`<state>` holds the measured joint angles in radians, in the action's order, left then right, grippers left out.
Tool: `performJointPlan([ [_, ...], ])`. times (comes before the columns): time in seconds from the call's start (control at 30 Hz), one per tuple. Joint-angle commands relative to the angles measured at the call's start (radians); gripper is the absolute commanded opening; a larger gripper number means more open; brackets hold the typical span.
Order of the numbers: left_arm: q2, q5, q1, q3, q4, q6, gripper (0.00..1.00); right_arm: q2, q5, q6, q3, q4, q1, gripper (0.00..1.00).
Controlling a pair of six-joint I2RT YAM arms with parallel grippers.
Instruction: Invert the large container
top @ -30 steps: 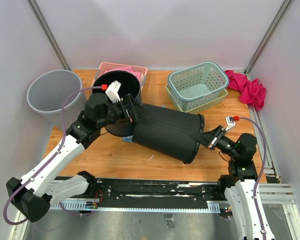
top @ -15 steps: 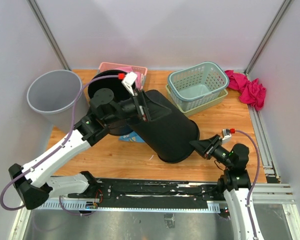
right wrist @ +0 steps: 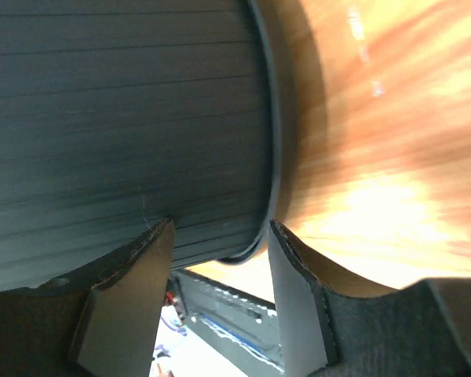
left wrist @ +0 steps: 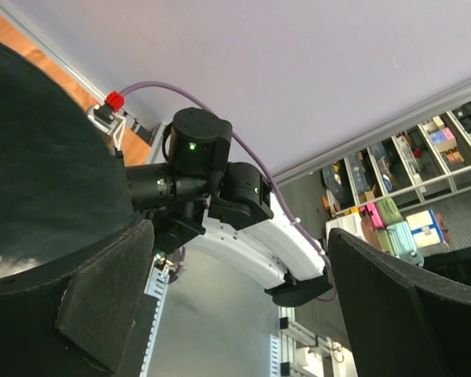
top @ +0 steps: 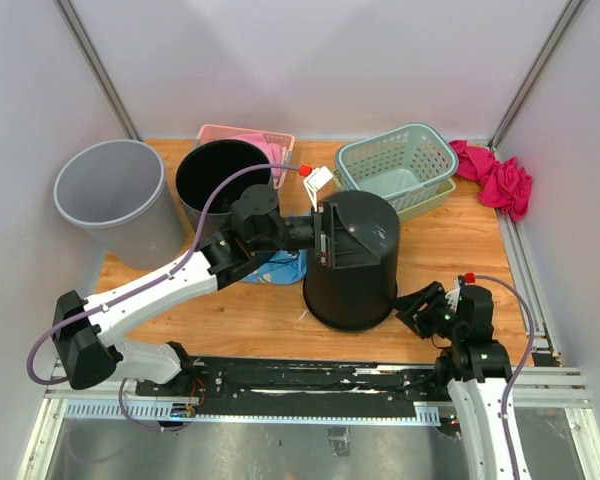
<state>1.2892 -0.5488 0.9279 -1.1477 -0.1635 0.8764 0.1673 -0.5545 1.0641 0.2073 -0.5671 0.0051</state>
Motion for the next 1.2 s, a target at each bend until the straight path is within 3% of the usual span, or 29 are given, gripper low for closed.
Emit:
performJointPlan([
  [0.0, 0.020, -0.035, 0.014, -0.021, -0.053, -0.001, 0.97, 0.039, 0.145, -0.150, 0.071, -0.192, 0.009, 0.53],
  [0.2, -0.003, 0.020, 0.014, -0.133, 0.119, -0.111, 0.98, 0.083, 0.327, -0.289, 0.217, -0.322, 0.009, 0.53],
  [0.27, -0.028, 0.108, 0.012, -0.189, 0.247, -0.187, 0.99, 0.098, 0.408, -0.336, 0.299, -0.376, 0.008, 0.54],
  [0.33, -0.050, 0.228, -0.010, -0.241, 0.399, -0.216, 0.99, 0.117, 0.471, -0.379, 0.385, -0.415, 0.008, 0.69],
  [0.5, -0.101, 0.485, -0.078, -0.266, 0.668, -0.248, 0.99, 0.171, 0.529, -0.418, 0.563, -0.440, 0.009, 0.70],
  [0.6, -0.091, 0.531, -0.080, -0.251, 0.748, -0.258, 0.99, 0.213, 0.545, -0.428, 0.674, -0.441, 0.009, 0.71],
  [0.7, -0.076, 0.450, -0.080, -0.153, 0.690, -0.238, 0.99, 0.254, 0.533, -0.441, 0.775, -0.413, 0.009, 0.71],
  [0.87, -0.011, 0.283, -0.052, -0.057, 0.454, -0.195, 0.99, 0.334, 0.536, -0.447, 0.950, -0.392, 0.009, 0.71],
  [1.17, 0.415, 0.121, 0.066, -0.361, 0.218, -0.196, 0.99, 0.378, 0.607, -0.528, 1.139, -0.409, 0.009, 0.72],
])
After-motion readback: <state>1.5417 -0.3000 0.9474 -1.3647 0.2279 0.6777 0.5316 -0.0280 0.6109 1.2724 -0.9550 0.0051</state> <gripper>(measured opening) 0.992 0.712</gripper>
